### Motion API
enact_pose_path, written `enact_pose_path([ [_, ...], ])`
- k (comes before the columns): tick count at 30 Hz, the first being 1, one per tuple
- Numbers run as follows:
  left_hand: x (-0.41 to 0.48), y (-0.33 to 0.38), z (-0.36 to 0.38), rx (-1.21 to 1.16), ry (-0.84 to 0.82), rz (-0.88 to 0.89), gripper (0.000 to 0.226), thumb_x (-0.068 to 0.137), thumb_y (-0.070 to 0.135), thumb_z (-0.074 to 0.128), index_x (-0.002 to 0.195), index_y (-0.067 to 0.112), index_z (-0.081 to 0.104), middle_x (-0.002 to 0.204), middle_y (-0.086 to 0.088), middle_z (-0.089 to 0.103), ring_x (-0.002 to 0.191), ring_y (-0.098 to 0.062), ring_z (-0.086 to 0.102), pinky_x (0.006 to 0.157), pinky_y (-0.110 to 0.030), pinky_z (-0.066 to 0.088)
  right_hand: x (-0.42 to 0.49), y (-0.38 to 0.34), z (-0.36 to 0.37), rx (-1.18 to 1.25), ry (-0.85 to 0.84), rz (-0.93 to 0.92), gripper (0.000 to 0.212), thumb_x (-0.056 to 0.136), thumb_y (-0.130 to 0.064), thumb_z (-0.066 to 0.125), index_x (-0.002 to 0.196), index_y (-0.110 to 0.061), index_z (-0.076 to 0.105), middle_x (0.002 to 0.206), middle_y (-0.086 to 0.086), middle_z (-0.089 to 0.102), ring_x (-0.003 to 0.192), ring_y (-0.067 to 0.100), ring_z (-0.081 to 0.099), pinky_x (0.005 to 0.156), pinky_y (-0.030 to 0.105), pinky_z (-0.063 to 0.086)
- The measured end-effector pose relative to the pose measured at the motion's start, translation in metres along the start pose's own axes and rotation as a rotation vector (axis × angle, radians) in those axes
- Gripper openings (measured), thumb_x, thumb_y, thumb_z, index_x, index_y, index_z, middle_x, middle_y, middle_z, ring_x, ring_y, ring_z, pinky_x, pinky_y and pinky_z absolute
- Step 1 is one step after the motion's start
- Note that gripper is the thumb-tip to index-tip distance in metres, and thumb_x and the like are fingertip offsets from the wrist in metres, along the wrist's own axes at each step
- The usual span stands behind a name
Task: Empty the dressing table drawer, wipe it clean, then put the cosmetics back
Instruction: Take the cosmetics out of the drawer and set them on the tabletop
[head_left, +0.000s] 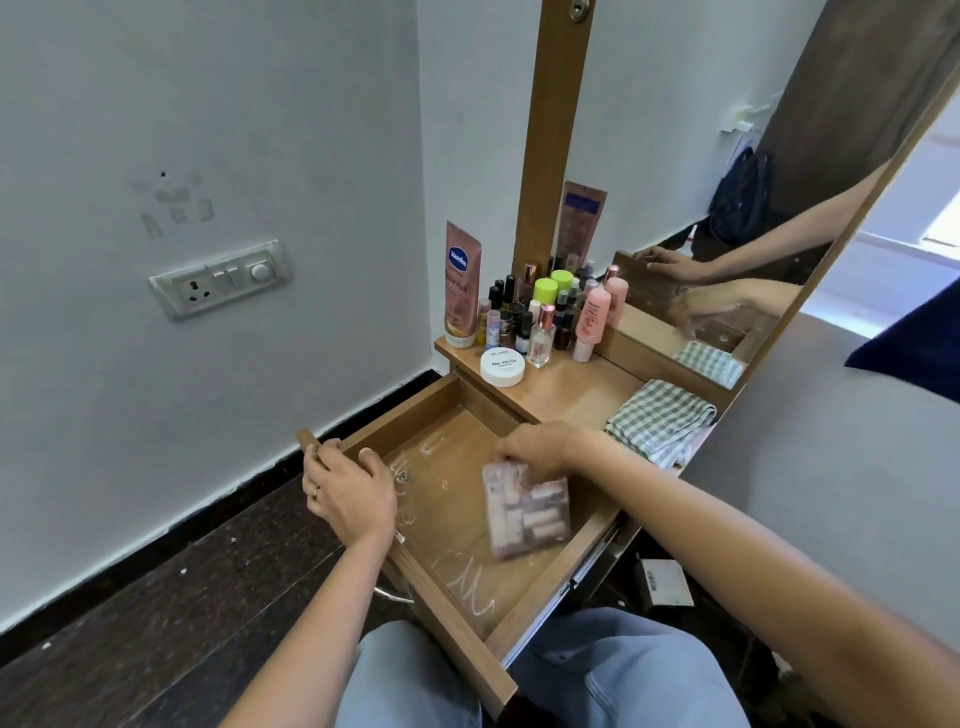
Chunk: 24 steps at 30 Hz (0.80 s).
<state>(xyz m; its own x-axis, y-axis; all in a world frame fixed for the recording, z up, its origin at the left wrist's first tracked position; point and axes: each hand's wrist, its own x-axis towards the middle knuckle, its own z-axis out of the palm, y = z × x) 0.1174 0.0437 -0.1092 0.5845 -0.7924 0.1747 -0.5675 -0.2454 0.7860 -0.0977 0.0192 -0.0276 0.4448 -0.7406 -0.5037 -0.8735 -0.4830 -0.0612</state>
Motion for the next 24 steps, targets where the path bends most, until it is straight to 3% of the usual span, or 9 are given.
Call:
enact_pose_path([
  [3,0.0,0.0,-0.001,0.002,0.0,0.002,0.027,0.093,0.02,0.05,0.116,0.006,0.048,0.137,-0.02,0.04,0.129,-0.043,0.034,0.104,-0.058,0.026,-0.029,0.008,-0.02,0.325,0.188,-0.02,0.03,0.089,-0.015,0.061,0.117,-0.012,0.05,0.104,-0.001,0.053,0.091,0.013,0.049,0.069,0.019,0.037],
  [7,0.0,-0.001,-0.001,0.005,-0.01,-0.007,0.027,0.093,0.02,0.049,0.115,0.006,0.047,0.137,-0.02,0.04,0.127,-0.044,0.034,0.104,-0.059,0.026,-0.052,0.034,-0.036,0.602,0.401,0.022,0.022,0.093,-0.02,0.057,0.113,-0.011,0.054,0.107,0.001,0.057,0.094,0.016,0.057,0.08,0.029,0.05],
  [10,0.0,-0.001,-0.001,0.006,-0.011,-0.004,0.028,0.093,0.02,0.049,0.116,0.004,0.047,0.137,-0.021,0.04,0.127,-0.045,0.034,0.103,-0.06,0.027,-0.058,0.055,-0.041,0.876,0.454,0.159,0.021,0.097,-0.018,0.052,0.111,-0.003,0.055,0.099,0.004,0.059,0.086,0.018,0.059,0.069,0.025,0.051],
  [14,0.0,-0.001,0.0,0.008,-0.009,0.002,0.029,0.092,0.019,0.05,0.117,0.003,0.048,0.137,-0.022,0.04,0.127,-0.046,0.034,0.103,-0.06,0.026,-0.049,0.088,-0.03,1.131,0.438,0.397,0.026,0.097,-0.016,0.052,0.112,0.003,0.059,0.104,0.017,0.066,0.092,0.027,0.064,0.081,0.038,0.052],
  [20,0.001,-0.002,0.001,0.019,-0.013,0.007,0.029,0.093,0.019,0.05,0.117,0.004,0.047,0.138,-0.022,0.038,0.127,-0.046,0.034,0.103,-0.06,0.026,-0.048,0.101,-0.025,1.268,0.307,0.534,0.012,0.098,-0.013,0.05,0.095,-0.006,0.059,0.088,0.01,0.065,0.074,0.02,0.063,0.062,0.031,0.054],
  [24,0.002,-0.003,0.001,0.024,-0.01,0.012,0.029,0.092,0.019,0.051,0.116,0.004,0.047,0.138,-0.022,0.039,0.126,-0.046,0.034,0.102,-0.06,0.027,-0.049,0.106,-0.029,1.264,0.247,0.544,0.02,0.099,-0.016,0.05,0.109,0.0,0.056,0.097,0.016,0.067,0.085,0.028,0.065,0.085,0.046,0.052],
])
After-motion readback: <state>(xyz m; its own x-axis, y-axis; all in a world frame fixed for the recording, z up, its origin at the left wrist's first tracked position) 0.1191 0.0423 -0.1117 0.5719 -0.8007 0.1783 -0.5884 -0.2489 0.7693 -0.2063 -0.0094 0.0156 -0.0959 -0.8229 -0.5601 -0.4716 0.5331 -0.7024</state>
